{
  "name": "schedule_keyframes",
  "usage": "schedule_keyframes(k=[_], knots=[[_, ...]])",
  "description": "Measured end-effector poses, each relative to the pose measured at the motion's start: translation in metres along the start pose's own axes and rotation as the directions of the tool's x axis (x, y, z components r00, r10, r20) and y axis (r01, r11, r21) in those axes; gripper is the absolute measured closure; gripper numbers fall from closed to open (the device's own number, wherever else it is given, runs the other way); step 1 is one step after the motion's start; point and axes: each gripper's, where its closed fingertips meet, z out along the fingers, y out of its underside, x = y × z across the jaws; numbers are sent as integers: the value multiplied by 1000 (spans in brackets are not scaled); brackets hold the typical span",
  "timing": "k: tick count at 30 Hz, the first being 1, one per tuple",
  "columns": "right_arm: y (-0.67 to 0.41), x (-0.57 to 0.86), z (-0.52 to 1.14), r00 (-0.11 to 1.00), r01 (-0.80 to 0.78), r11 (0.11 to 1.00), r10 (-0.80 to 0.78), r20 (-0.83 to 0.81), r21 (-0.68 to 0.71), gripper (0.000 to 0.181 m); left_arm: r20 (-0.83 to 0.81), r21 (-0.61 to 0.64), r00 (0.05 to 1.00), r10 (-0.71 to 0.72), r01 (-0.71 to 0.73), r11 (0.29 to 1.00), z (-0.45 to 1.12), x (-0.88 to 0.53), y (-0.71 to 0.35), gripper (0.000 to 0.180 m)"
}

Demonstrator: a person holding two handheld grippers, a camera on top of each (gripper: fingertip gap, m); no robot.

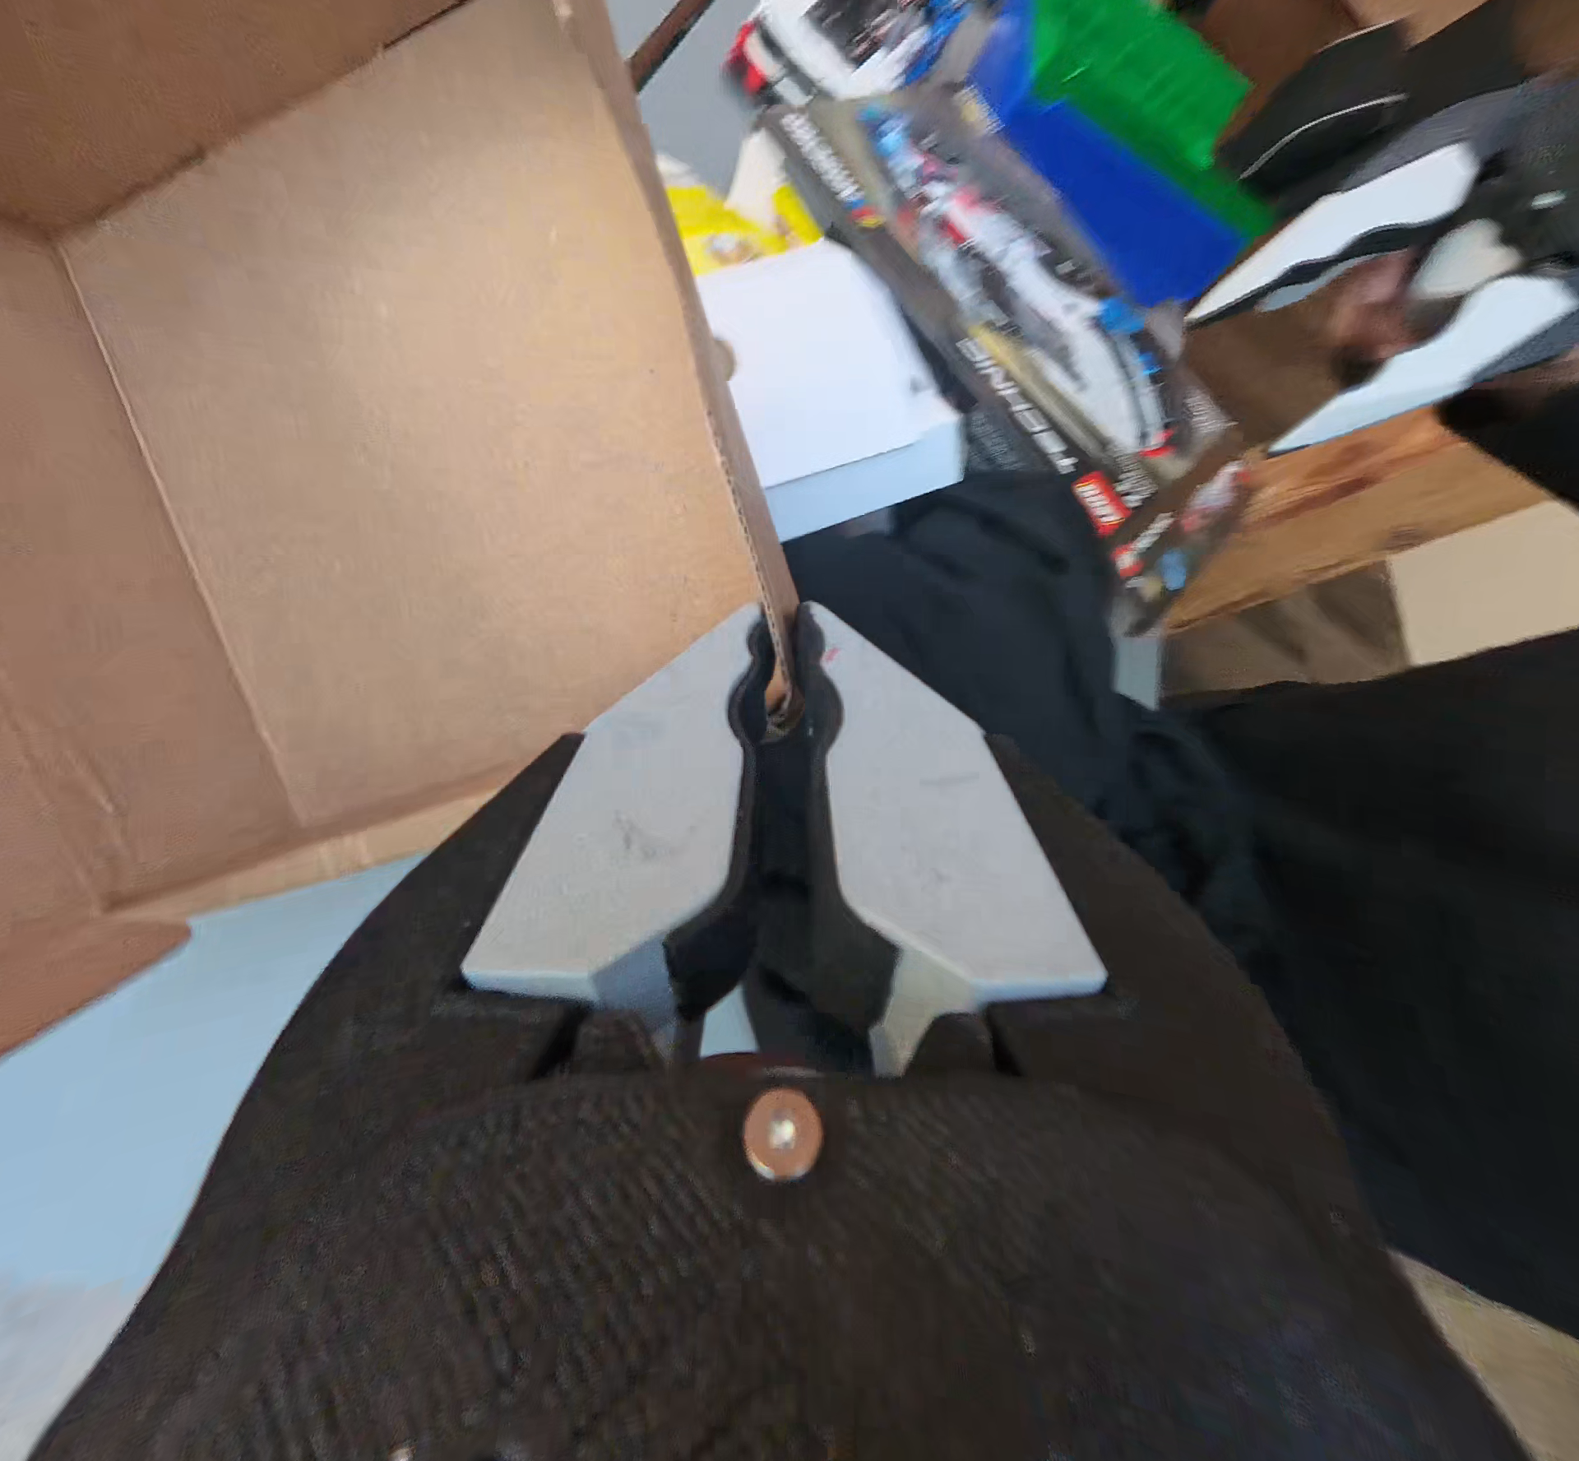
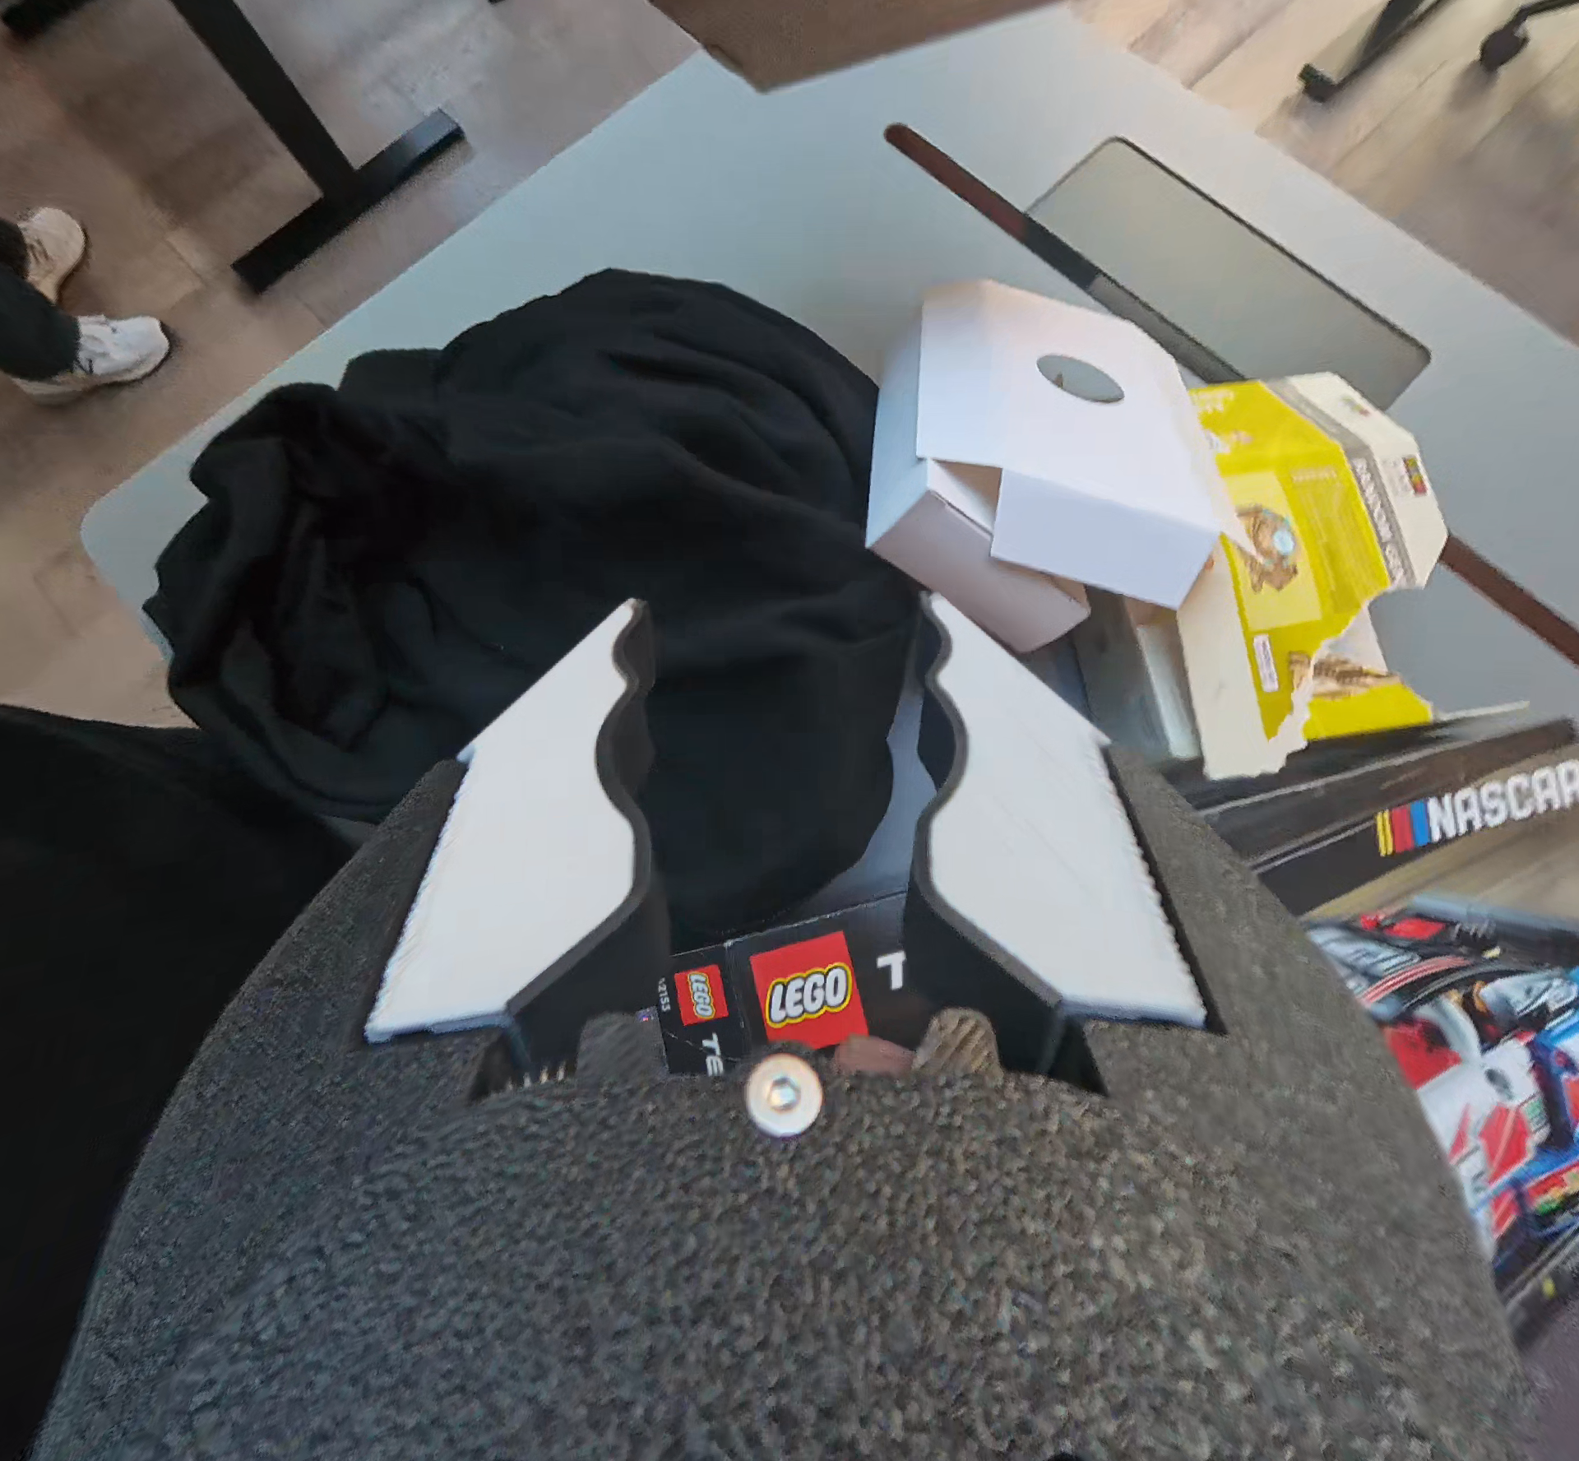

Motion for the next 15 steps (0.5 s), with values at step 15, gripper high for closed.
schedule_keyframes(k=[15], knots=[[-77, 33, -75, 983, 181, 958, -183, -12, 221, 99, -609, 284, 791, 60, 147, 948, -53, 205, -90, 173]])
